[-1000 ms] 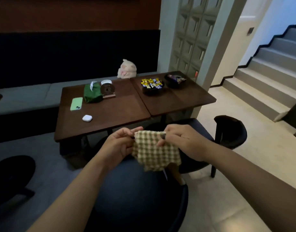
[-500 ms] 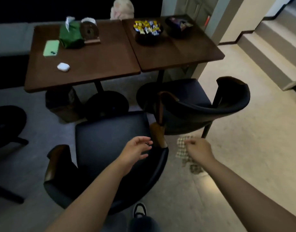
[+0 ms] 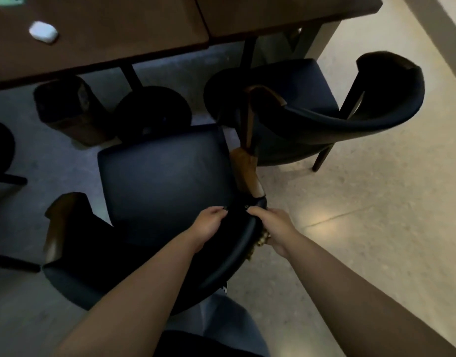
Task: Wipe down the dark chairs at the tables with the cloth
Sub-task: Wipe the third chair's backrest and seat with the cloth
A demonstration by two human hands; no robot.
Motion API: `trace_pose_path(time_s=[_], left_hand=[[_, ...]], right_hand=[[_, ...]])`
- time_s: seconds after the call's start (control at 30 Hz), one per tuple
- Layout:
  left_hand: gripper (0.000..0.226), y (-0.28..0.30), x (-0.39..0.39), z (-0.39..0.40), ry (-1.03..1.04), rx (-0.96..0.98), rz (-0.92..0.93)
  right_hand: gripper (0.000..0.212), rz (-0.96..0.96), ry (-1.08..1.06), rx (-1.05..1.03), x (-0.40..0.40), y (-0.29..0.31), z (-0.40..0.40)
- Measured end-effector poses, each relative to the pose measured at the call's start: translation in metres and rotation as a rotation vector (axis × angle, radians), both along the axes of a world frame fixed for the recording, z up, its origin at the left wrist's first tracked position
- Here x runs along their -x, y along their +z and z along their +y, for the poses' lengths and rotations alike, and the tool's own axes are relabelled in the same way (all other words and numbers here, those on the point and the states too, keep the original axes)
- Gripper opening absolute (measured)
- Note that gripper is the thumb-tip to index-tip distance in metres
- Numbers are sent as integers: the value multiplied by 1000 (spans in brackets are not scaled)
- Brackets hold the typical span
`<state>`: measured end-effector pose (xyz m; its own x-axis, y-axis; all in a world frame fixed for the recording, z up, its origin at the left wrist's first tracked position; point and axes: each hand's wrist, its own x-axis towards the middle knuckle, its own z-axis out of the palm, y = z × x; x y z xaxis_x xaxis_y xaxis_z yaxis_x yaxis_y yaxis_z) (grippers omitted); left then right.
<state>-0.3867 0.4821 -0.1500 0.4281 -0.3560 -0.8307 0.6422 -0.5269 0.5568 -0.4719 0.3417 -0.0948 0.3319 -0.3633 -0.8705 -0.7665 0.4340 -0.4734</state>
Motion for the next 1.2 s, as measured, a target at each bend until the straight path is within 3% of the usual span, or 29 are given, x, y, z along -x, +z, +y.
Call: trace_pose_path(time_s=[0.33, 0.5, 0.6, 0.67, 0.8, 1.2], left_hand=[[36, -46, 2, 14, -155, -82, -13], [42, -64, -5, 12, -253, -137, -23], [55, -73, -11, 10, -332, -109, 81], [70, -80, -10, 9, -309, -67, 200], [83, -88, -13, 9, -206, -62, 252], [71, -83, -65, 8, -154, 12, 316]], right_hand=[[37, -13, 91, -74, -4, -8, 12], [32, 2, 37, -45, -3, -15, 9], [32, -9, 41, -27, -3, -18, 8], [33, -28, 71, -28, -4, -18, 6], [31, -69, 103, -31, -11, -16, 4], [28, -84, 173, -20, -62, -4, 1]])
